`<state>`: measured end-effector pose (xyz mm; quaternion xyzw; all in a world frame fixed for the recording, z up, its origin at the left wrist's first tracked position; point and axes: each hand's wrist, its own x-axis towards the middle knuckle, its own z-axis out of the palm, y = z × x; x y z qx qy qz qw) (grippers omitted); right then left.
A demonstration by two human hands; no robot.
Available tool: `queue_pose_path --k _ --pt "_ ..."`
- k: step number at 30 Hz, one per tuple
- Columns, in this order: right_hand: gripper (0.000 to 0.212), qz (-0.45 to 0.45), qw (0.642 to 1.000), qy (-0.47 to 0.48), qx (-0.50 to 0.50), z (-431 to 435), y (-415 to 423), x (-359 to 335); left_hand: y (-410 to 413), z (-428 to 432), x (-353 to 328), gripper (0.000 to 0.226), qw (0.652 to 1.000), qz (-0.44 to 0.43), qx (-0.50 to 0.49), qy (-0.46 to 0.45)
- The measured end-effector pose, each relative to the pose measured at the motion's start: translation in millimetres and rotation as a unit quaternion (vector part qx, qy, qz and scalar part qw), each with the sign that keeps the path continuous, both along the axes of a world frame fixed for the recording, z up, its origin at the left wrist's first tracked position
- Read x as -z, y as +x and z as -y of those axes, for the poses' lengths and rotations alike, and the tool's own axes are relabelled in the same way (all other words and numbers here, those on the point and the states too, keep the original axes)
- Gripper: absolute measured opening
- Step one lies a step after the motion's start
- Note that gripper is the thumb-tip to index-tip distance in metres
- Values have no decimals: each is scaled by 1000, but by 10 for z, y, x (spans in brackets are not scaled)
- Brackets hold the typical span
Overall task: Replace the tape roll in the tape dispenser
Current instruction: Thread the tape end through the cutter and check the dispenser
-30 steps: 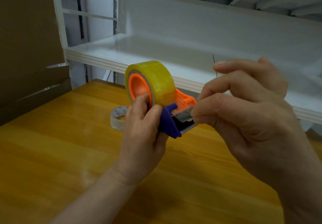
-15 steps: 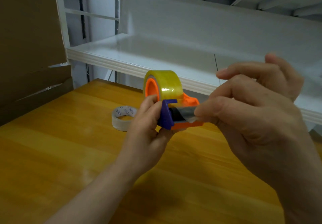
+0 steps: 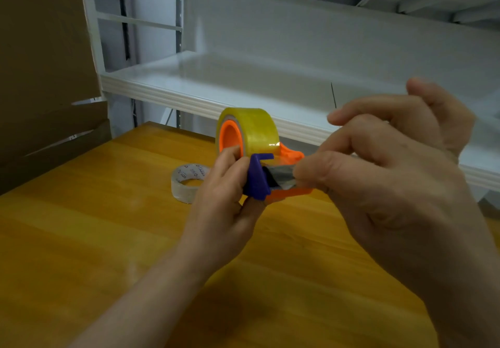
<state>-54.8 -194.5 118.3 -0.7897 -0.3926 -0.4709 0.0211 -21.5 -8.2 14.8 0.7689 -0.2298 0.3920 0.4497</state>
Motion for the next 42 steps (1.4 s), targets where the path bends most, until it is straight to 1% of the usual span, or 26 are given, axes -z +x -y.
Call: queue_pose_path --k 2,4,7,11,13,17,22,26,29,32,39,42 --pt "16 8 1000 0 2 10 11 1 -8 17 -18 35 1000 -6 19 -23" --pt "16 16 1000 3 3 14 14 0 -17 32 -14 38 999 -9 14 -29" --pt "16 28 1000 13 2 5 6 5 -19 32 -2 42 1000 -7 -20 -10" --pt "15 31 999 16 -1 10 18 9 -15 30 29 36 997 11 -61 43" --pt "16 28 999 15 -1 5 20 8 -18 44 40 35 997 14 -66 43" --pt "12 22 1000 15 -4 -19 34 31 -9 43 28 33 998 4 -59 14" --pt "11 11 1000 9 -8 -8 64 31 -25 47 -16 41 999 10 -18 -41" --pt "16 17 1000 6 -6 -16 65 46 -31 64 -9 39 997 -6 9 -77" --pt "28 22 1000 10 -8 -32 74 71 -54 82 -31 40 994 -13 13 -110" --pt "34 38 999 16 -6 -46 95 97 -54 100 -27 47 990 -15 16 -137" --pt "28 74 996 40 -8 -71 171 170 -52 138 -18 78 985 -29 50 -164" --pt "22 78 996 39 -3 -82 194 196 -61 147 -11 89 980 -56 68 -180"
